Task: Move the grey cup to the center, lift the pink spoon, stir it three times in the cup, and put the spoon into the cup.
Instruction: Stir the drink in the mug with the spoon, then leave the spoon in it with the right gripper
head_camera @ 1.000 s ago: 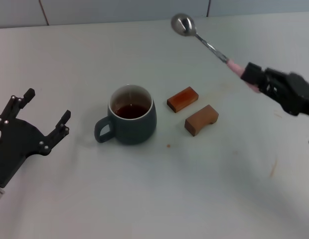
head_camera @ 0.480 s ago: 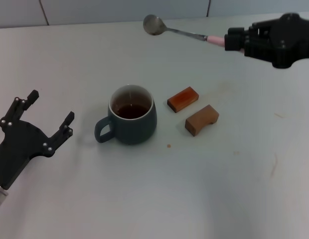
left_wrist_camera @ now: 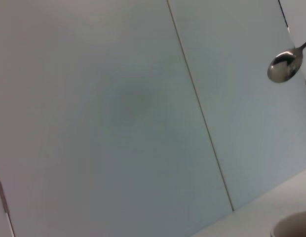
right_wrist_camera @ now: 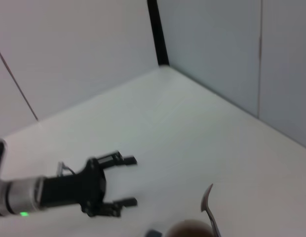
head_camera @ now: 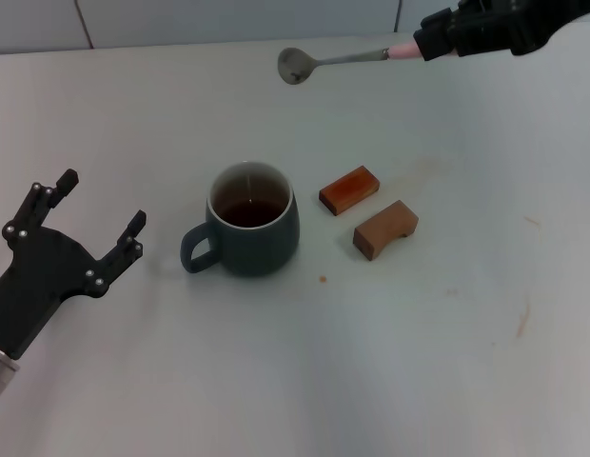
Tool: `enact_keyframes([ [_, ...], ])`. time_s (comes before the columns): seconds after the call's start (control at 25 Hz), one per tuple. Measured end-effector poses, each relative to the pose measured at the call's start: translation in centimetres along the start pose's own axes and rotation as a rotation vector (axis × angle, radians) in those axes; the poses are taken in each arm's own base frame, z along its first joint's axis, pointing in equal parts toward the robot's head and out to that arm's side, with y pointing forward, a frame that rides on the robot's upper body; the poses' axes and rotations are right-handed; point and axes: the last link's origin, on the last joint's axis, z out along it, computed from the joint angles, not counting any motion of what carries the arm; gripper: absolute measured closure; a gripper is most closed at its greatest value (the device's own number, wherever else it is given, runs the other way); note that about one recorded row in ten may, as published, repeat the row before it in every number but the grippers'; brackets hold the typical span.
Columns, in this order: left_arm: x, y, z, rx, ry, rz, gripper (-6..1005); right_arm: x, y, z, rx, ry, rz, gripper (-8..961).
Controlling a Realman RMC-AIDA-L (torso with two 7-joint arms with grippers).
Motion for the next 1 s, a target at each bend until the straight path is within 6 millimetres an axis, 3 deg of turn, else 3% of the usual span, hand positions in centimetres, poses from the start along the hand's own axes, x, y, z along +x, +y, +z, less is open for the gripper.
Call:
enact_keyframes([
  [0.24, 0.1, 0.1, 0.2, -0.002, 0.004, -0.005, 149, -3.4, -0.1, 0.7, 0.054, 0.138, -0.024, 838],
  [0.52, 0.1, 0.1, 0.3, -0.002, 0.007, -0.005, 149, -5.6, -0.2, 2.8, 0.056, 0.237, -0.05, 838],
  [1.0, -0.1, 0.2, 0.0, -0.005, -0.011, -0.008, 149, -7.0, 0.2, 6.7, -0.023, 0.349, -0.073, 838],
])
